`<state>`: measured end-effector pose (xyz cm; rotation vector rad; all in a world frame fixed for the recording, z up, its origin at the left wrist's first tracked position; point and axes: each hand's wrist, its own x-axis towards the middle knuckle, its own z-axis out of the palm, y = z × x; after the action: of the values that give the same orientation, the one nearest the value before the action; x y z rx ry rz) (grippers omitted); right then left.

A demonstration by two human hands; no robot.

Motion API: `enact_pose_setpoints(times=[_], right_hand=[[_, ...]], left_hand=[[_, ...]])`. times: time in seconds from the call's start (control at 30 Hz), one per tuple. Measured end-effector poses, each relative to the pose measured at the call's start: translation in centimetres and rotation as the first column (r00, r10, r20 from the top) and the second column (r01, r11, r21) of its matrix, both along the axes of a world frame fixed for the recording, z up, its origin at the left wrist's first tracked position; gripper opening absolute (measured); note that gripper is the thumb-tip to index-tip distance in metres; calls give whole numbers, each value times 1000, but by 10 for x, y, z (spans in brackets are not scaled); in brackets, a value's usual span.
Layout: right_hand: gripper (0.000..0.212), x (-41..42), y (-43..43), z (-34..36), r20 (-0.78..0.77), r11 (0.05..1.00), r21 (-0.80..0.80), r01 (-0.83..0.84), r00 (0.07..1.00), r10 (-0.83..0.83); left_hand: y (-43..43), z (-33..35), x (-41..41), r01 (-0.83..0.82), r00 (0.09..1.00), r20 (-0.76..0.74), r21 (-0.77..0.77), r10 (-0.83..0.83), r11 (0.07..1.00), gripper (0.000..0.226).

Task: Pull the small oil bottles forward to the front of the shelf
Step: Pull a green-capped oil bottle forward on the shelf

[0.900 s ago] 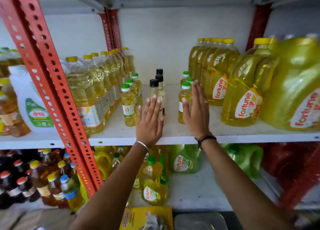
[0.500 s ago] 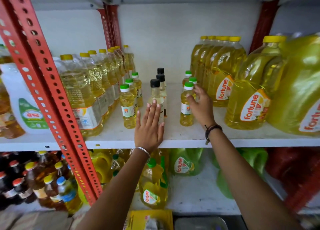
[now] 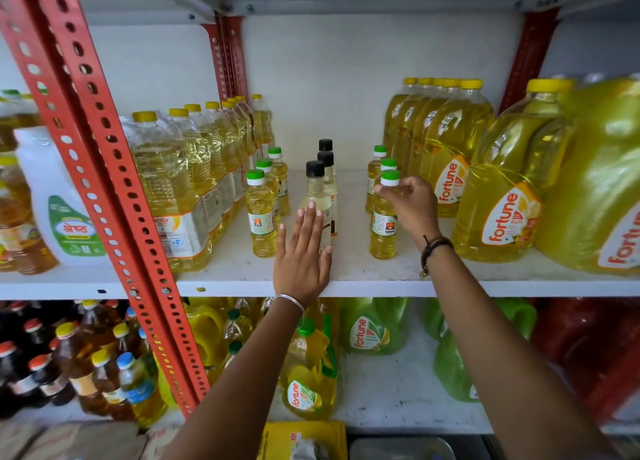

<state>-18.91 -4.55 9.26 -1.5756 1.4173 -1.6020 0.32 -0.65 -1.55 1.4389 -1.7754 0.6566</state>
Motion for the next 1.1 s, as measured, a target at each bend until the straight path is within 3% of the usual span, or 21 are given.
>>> enact_pose_setpoints(times=[0.23, 0.5, 1.1], right_hand=[[44, 0, 6, 0, -28, 1000, -2, -6, 1000, 6], [33, -5, 9, 6, -115, 999, -37, 10, 993, -14], [33, -23, 45, 5, -119, 997, -71, -2, 993, -7]], left_hand=[[-1, 0, 0, 7, 1000, -11, 2, -7, 1000, 60], [-1, -2, 1, 10, 1000, -19, 12, -10, 1000, 61], [-1, -2, 1, -3, 1000, -5, 44, 3, 999, 61]])
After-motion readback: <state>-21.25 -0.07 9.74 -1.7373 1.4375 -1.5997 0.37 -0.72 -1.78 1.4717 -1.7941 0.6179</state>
